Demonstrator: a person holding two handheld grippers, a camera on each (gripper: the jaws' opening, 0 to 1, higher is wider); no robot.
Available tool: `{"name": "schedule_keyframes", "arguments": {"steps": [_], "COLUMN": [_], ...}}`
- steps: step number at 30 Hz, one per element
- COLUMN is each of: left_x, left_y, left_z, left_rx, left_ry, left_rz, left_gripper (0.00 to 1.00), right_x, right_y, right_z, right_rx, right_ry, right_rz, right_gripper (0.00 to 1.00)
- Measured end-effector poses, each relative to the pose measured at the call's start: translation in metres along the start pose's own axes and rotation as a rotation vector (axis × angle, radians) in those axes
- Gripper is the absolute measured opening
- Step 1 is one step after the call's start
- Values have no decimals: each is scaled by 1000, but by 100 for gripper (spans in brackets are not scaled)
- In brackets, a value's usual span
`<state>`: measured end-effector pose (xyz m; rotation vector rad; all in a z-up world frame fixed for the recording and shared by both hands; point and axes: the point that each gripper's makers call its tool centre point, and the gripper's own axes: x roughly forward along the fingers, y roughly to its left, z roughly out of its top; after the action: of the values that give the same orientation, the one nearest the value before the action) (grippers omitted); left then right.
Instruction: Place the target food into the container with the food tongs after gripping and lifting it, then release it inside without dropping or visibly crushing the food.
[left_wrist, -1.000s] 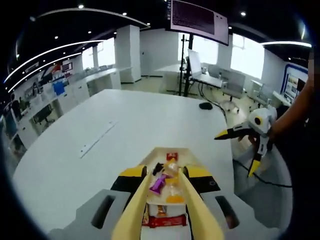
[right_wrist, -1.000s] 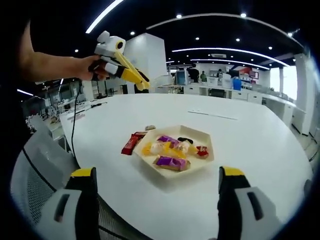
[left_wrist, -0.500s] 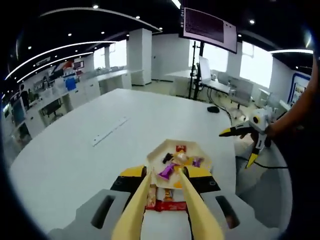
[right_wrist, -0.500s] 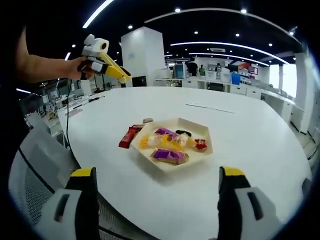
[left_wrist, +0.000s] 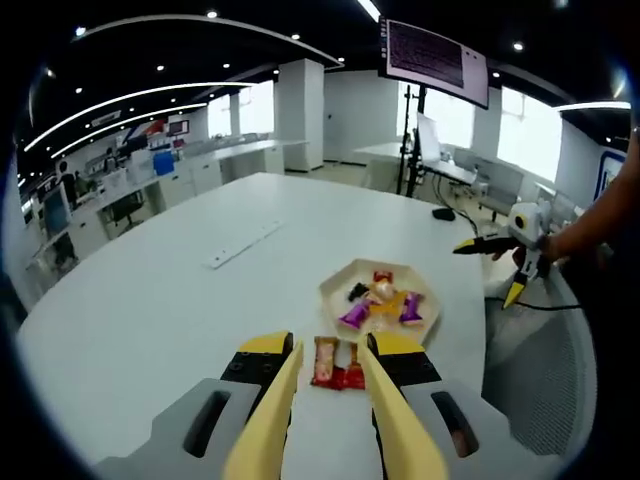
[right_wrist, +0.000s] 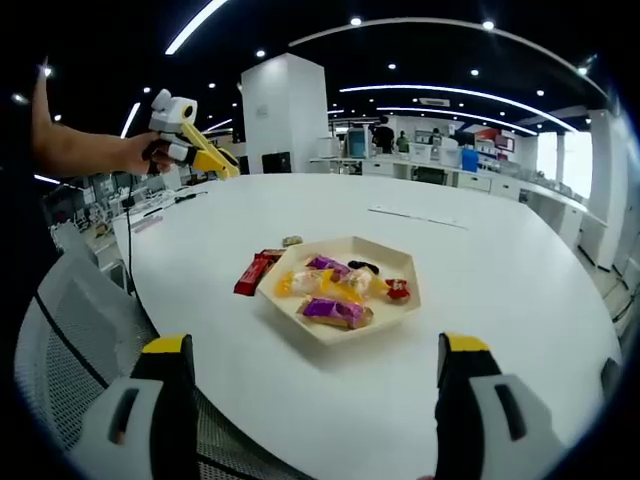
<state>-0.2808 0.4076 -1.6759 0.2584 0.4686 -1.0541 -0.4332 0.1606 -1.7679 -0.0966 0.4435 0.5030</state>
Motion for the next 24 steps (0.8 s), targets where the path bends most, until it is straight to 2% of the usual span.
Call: {"name": "schedule_keyframes", "arguments": {"steps": [6, 9, 11, 15, 19, 24], "left_x": [-1, 2, 3, 7, 7, 10], "left_y": [11, 13, 15, 17, 17, 25], "left_z": [-12, -16, -19, -29, -31, -34], "left_rx": [-8, -14, -14, -31, -32, -41], "left_ry": [-1, -3, -2, 14, 19, 19], "left_rz": [15, 9, 9, 6, 4, 8], "left_gripper": [26, 26, 26, 26, 26, 26], "right_x": [-1, 0, 0, 0, 0, 1], "right_y": [-4, -1, 5, 8, 8, 8], "right_z": [-1, 0, 6, 8, 12, 10], "right_rx": [9, 13, 8, -8, -21, -13], "right_ry": [1, -6, -41, -47, -70, -58], "right_rz": [-15, 0, 33, 43, 42, 44], "right_gripper": [100, 100, 100, 100, 100, 100]}}
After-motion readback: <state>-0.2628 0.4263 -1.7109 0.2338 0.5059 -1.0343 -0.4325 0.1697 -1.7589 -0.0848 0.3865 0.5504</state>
